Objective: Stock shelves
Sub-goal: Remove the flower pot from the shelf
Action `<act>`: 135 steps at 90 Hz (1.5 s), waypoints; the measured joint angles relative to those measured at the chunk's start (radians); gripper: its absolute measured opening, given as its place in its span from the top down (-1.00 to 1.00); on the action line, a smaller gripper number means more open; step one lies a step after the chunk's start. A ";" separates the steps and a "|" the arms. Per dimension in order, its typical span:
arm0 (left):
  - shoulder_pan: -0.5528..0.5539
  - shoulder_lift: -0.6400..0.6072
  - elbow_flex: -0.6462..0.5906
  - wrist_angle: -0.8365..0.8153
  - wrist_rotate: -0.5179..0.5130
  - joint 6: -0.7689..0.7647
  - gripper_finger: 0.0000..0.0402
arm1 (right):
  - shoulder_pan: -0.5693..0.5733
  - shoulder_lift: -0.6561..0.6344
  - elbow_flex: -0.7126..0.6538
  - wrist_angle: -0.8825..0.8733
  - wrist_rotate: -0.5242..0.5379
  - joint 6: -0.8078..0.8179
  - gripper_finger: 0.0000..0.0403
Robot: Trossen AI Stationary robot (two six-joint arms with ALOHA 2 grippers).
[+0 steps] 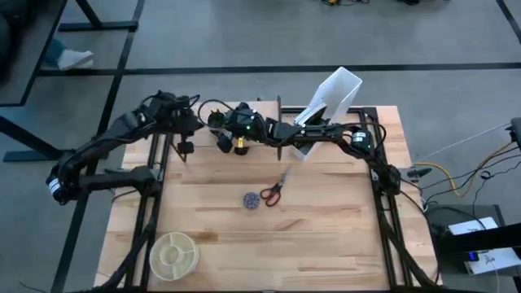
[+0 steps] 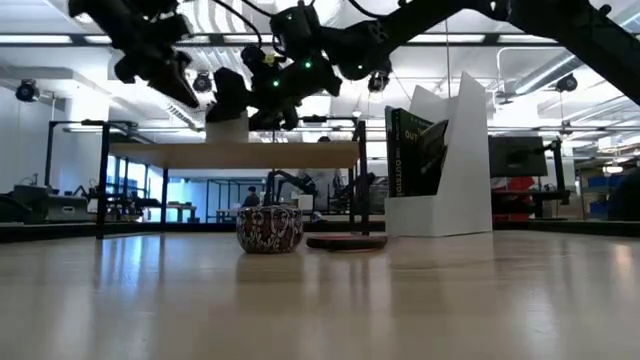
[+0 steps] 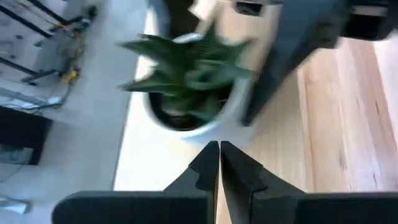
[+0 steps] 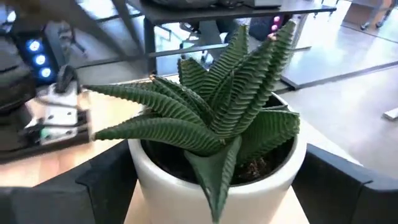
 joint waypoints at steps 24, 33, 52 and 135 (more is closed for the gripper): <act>0.000 -0.062 -0.005 -0.023 -0.017 -0.090 1.00 | 0.104 -0.067 0.000 -0.177 -0.057 -0.116 -0.65; 0.000 -0.070 -0.012 -0.040 -0.017 -0.106 1.00 | 0.154 -0.095 -0.003 -0.237 -0.061 -0.135 -0.65; 0.000 -0.072 -0.013 -0.066 -0.016 -0.118 1.00 | 0.258 -0.176 -0.013 -0.322 -0.172 -0.096 -0.65; 0.000 -0.024 -0.019 -0.006 0.086 -0.193 1.00 | 0.675 -0.403 -0.890 0.280 0.329 0.380 -0.65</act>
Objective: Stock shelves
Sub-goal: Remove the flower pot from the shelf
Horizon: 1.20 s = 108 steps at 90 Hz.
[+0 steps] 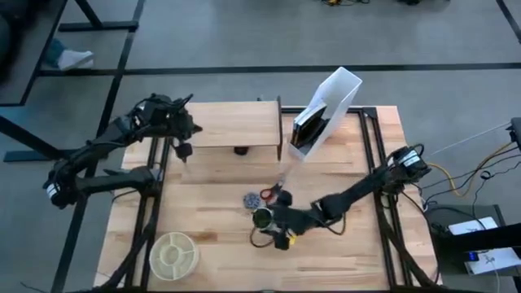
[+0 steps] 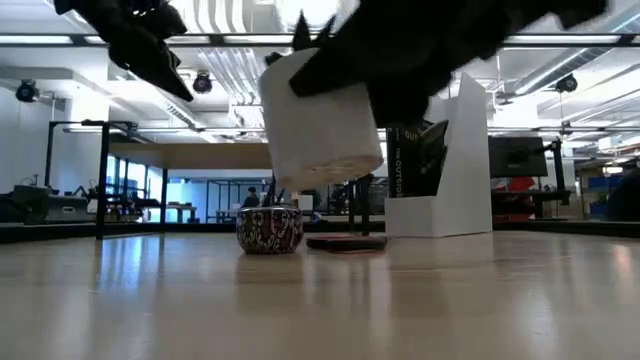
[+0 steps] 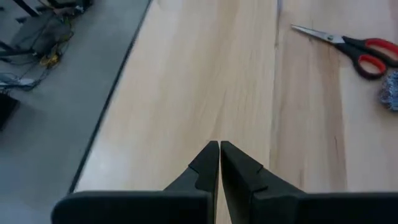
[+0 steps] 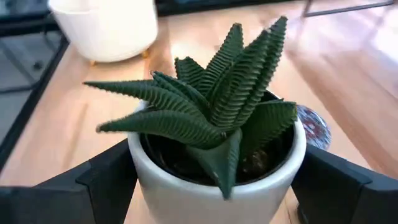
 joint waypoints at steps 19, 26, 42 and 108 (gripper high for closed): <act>-0.001 0.046 0.000 0.049 0.000 -0.024 1.00 | 0.029 0.082 -0.070 0.209 0.138 0.014 -0.65; -0.001 0.063 0.000 0.064 0.000 -0.045 1.00 | 0.027 0.140 -0.066 0.268 0.140 0.006 -0.66; -0.011 0.101 0.000 0.061 0.074 -0.116 1.00 | 0.022 0.220 -0.040 0.337 0.198 -0.020 -0.65; -0.697 0.082 -0.206 0.354 -0.317 -0.497 1.00 | 0.008 0.228 -0.040 0.307 0.258 -0.027 -0.72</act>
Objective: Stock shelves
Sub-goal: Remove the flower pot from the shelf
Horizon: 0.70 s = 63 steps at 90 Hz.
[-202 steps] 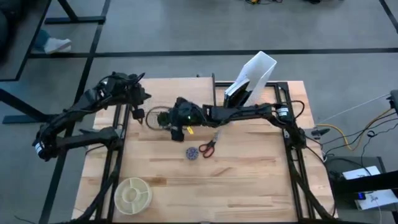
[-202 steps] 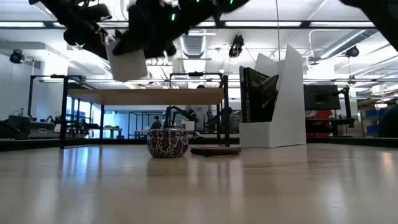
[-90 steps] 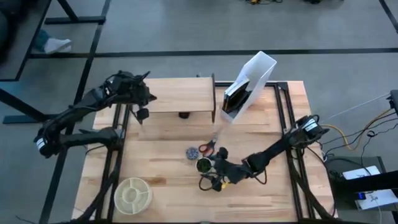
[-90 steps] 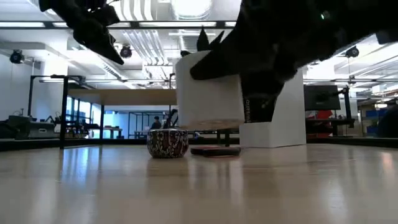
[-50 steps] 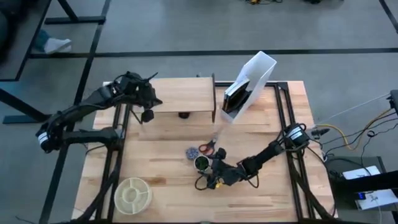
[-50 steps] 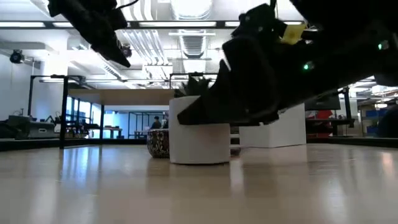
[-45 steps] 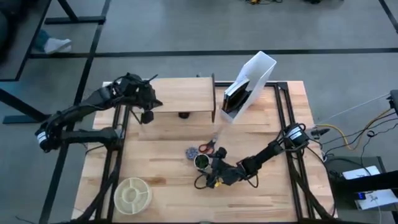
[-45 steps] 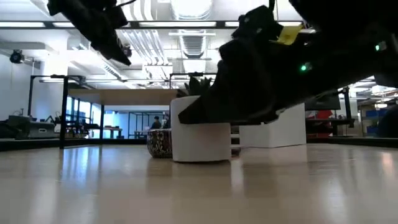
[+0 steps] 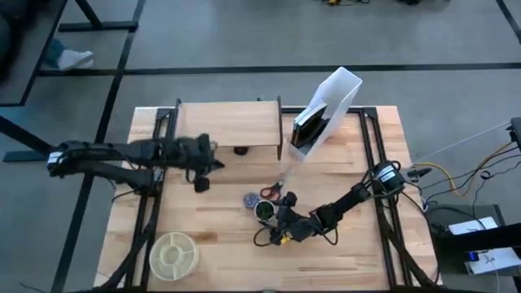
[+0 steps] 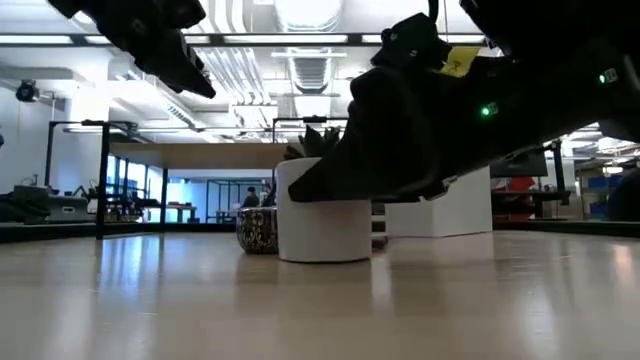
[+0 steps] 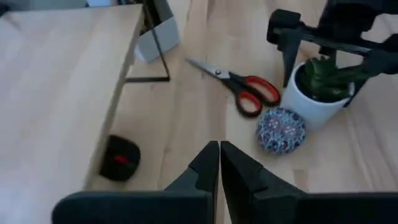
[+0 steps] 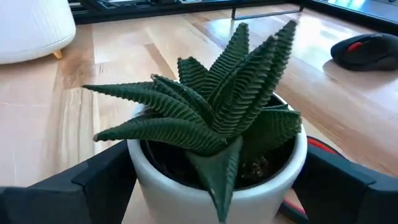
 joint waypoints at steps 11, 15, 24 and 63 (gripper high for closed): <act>-0.089 0.022 -0.075 0.105 -0.105 -0.109 1.00 | 0.000 -0.027 0.000 -0.034 -0.026 0.026 -0.73; -0.104 0.031 -0.098 0.142 -0.107 -0.143 1.00 | 0.000 -0.036 0.000 -0.055 -0.044 0.044 -0.73; -0.116 0.054 -0.144 0.199 -0.110 -0.194 1.00 | 0.000 -0.041 0.000 -0.085 -0.057 0.058 -0.73; -0.117 0.227 -0.269 0.524 -0.126 -0.217 0.60 | -0.028 -0.015 0.002 -0.074 -0.058 0.112 -0.80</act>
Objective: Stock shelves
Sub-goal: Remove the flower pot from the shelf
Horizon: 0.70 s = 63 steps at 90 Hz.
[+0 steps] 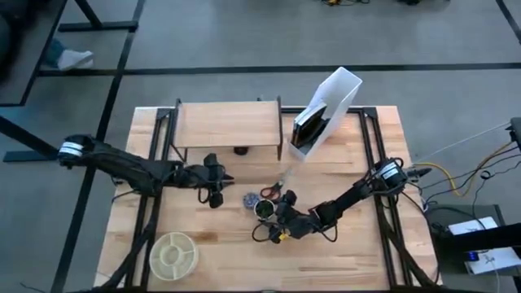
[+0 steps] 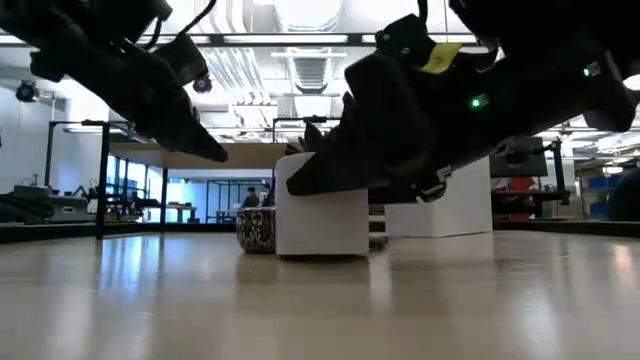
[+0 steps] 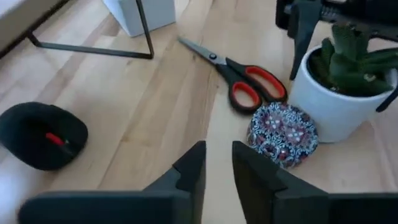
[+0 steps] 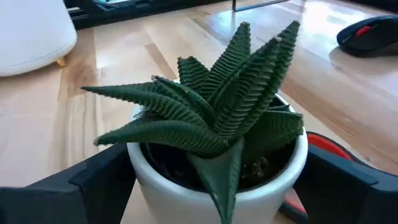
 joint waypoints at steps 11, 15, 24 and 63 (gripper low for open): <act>-0.002 0.067 -0.008 0.061 -0.002 -0.008 0.44 | 0.003 0.000 -0.001 -0.014 -0.007 -0.006 -0.82; -0.002 0.091 -0.011 0.085 0.001 -0.023 0.39 | 0.003 0.000 0.002 -0.016 -0.005 -0.006 -0.82; -0.002 0.155 -0.012 0.126 0.047 -0.073 0.28 | 0.003 0.000 0.011 -0.016 -0.006 -0.009 -0.83; -0.038 0.367 -0.019 0.380 -0.436 -0.163 0.11 | -0.009 -0.001 0.076 -0.096 -0.001 -0.008 -0.83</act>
